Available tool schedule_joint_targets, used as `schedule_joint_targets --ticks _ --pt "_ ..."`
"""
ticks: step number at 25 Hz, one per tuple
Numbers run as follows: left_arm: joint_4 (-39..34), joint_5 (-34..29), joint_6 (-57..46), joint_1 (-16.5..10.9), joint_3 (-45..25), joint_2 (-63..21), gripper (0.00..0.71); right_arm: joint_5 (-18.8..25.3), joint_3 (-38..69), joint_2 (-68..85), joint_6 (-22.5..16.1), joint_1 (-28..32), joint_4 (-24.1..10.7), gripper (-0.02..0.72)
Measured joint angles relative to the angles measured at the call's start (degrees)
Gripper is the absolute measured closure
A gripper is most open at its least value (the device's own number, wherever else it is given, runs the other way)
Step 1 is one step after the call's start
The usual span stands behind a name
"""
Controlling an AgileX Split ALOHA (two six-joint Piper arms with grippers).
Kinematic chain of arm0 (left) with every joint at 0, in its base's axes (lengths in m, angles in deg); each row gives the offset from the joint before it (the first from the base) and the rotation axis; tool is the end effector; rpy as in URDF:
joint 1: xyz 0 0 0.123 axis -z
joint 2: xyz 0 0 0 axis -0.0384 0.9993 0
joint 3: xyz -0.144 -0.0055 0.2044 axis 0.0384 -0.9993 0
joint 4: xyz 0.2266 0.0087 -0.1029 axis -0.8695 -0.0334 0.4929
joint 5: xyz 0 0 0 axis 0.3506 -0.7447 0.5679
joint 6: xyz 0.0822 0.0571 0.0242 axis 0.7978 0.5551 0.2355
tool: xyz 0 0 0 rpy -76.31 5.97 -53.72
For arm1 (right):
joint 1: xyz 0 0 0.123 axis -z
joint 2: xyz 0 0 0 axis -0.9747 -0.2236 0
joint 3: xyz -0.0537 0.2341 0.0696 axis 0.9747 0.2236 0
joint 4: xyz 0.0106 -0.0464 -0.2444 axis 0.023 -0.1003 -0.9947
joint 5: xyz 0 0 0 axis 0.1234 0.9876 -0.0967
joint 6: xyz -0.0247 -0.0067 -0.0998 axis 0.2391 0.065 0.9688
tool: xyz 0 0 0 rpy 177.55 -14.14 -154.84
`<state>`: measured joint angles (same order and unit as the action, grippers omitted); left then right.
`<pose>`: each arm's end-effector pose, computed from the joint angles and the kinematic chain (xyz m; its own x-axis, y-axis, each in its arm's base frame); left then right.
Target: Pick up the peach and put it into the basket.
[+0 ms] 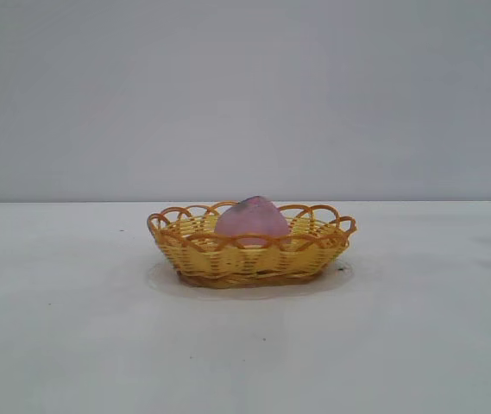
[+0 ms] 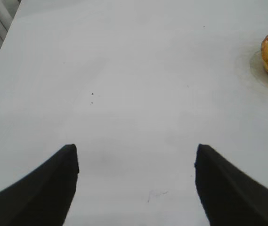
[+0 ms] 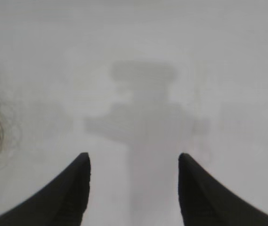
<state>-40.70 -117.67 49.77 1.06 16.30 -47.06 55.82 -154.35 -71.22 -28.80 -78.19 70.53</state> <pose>0.0346 0.0006 0.2611 -0.5068 0.0186 -0.8619 -0.0048 0.9997 0.0244 0.2685 0.0060 0.2928 -0.9478 -0.0824 -0.3080 -0.0826 0.9965 -0.0124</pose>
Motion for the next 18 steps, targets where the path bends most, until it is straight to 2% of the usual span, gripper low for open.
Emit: schedule_joint_targets --ticks 6,12,18 --pt "0.0 0.0 0.0 0.0 0.0 0.0 0.247 0.2 9.7 12.6 -0.1 0.0 -0.4 0.345" --pt "0.0 0.0 0.0 0.0 0.0 0.0 0.247 0.3 18.9 26.3 -0.1 0.0 1.3 0.345" --pt "0.0 0.0 0.0 0.0 0.0 0.0 0.247 -0.5 29.8 43.3 -0.1 0.0 1.4 0.345"
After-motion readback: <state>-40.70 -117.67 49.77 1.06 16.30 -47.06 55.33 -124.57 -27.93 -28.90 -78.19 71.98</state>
